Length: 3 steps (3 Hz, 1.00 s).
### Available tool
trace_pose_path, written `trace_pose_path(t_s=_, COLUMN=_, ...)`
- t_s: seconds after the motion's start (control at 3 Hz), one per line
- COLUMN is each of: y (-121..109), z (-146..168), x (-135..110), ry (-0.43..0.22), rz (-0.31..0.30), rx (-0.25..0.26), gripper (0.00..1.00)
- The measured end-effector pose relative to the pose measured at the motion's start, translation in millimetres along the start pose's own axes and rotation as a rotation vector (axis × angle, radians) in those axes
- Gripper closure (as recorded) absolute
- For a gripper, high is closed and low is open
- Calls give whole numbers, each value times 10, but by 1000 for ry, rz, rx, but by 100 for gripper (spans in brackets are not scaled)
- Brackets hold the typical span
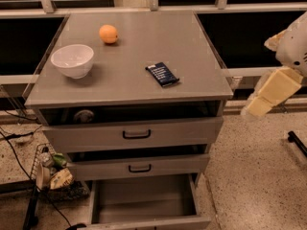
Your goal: Place rxbar blueberry into bottom drawer
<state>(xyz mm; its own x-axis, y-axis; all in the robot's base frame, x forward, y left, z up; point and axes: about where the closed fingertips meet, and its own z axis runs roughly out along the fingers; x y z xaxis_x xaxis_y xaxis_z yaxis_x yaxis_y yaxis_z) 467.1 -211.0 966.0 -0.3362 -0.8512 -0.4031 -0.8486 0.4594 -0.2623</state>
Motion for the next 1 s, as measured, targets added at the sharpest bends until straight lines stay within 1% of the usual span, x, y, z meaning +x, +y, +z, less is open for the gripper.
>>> trace_pose_path(t_s=0.33, y=-61, z=159, x=99, ry=-50, rz=101, rx=78, gripper=0)
trace_pose_path(t_s=0.67, y=-213, z=148, x=11, ry=-90, rz=100, rx=141, gripper=0)
trace_pose_path(t_s=1.0, y=-210, z=141, x=5, ry=-90, rz=99, rx=140, gripper=0)
